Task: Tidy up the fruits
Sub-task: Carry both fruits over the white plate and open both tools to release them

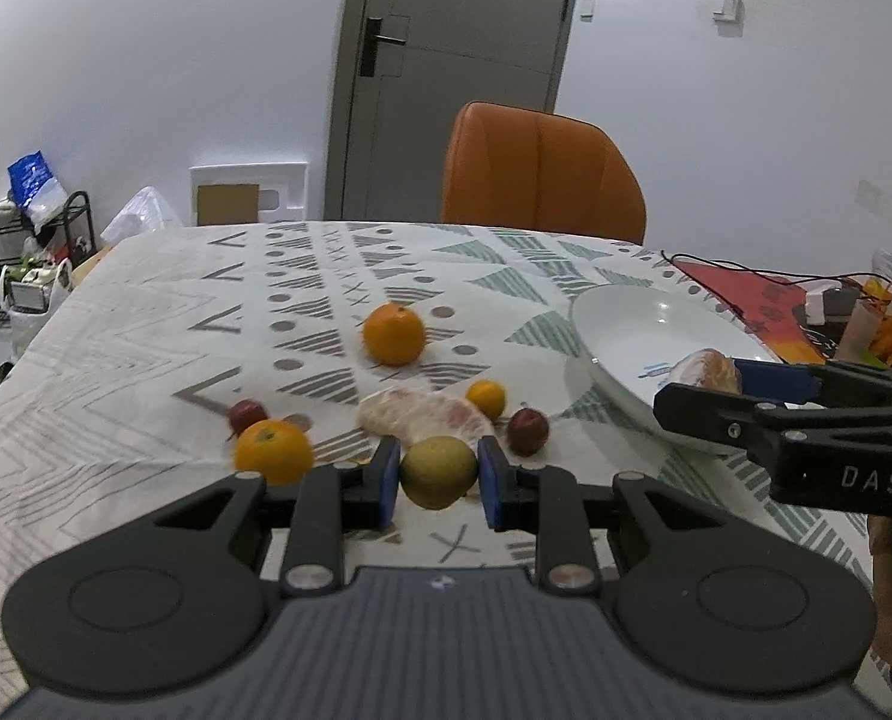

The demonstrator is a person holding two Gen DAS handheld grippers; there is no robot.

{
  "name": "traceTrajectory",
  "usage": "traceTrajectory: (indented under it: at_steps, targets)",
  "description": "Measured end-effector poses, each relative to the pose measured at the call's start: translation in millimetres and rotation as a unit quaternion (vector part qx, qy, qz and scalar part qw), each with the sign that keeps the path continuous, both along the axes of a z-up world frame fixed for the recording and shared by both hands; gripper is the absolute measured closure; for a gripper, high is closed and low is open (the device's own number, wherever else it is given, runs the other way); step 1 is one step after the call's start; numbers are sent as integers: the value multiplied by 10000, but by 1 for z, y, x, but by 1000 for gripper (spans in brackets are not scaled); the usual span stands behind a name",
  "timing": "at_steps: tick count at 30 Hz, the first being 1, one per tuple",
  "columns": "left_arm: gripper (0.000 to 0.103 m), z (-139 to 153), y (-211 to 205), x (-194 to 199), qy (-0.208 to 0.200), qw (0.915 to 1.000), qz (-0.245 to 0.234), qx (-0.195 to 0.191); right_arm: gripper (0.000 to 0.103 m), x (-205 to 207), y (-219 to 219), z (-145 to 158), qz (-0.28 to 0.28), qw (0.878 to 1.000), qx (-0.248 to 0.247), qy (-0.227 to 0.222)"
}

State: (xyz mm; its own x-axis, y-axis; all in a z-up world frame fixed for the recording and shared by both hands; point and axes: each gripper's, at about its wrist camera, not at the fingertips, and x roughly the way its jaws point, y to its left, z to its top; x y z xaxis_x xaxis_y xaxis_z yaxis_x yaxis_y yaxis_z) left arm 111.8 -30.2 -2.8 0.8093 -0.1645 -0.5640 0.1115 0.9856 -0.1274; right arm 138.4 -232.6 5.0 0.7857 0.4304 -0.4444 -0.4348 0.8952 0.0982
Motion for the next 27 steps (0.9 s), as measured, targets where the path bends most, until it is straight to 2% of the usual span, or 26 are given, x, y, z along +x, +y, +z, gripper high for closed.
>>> traceTrajectory:
  at_steps: [12,27]
  targets:
    - [77,5,-41,11,-70,9995,-277,102,38,4,-49,-11,-486,9987,144,26]
    - [77,4,-78,31,-89,9984,-541,171,38,13,-84,-23,-917,9957,-97,-9]
